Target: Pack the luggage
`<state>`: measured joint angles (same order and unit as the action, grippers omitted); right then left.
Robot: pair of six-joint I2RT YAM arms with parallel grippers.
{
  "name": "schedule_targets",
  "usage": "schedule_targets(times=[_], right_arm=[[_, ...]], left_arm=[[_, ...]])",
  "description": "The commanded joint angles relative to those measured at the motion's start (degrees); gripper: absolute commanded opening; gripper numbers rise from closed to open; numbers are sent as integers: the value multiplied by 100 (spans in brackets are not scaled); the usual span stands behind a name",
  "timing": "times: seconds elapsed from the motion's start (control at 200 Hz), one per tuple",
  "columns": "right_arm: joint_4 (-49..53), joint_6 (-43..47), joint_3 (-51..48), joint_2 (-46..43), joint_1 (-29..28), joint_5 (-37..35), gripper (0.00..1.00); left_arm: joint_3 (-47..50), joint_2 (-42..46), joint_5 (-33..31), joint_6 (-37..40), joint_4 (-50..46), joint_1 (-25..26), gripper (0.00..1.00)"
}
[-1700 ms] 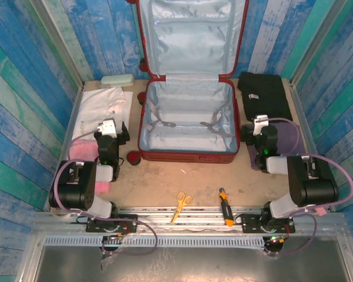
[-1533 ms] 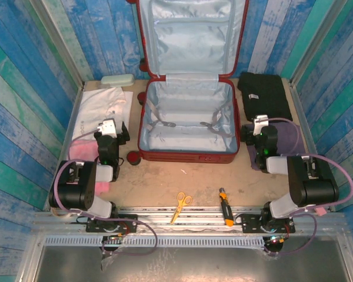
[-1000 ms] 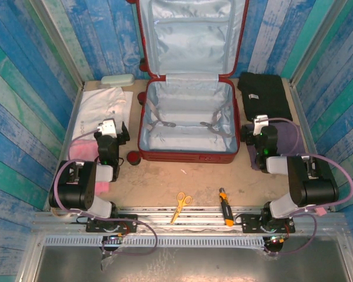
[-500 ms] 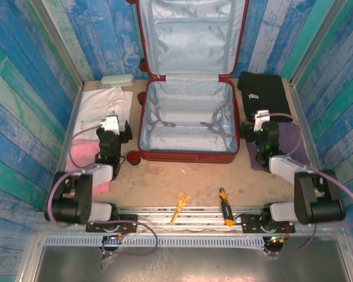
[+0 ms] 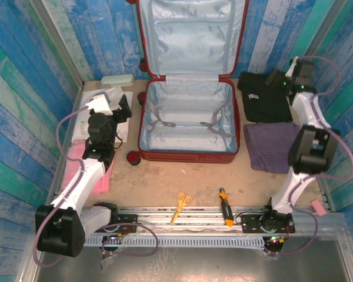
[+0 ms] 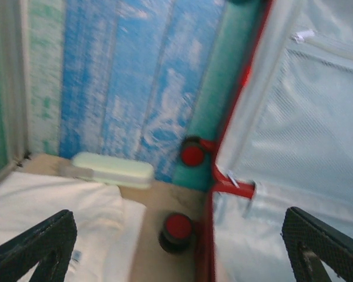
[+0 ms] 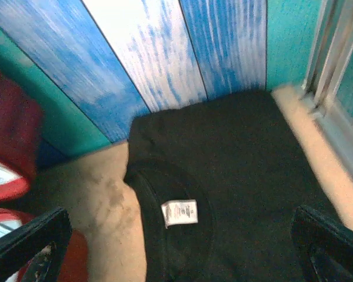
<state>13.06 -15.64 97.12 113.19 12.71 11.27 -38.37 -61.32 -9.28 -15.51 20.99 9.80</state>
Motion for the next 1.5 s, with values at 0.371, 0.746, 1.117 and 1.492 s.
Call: schedule_targets(times=[0.371,0.746,1.117,1.492], right_arm=[[2561,175,2708,2100,689,910,96],[2965,191,-424,-464,313,-607,97],[3309,-195,-819,-285,-650,-678,88],[4063,-758,515,1100,-1624,-2301,98]], left_arm=[[-1093,-676,552,408,-1027,1795,93],[-1054,-1207,835,450,-585,2384,93],[-804,-1093,1071,452,-475,2390,94],[-404,-568,1093,379,-333,2399,93]])
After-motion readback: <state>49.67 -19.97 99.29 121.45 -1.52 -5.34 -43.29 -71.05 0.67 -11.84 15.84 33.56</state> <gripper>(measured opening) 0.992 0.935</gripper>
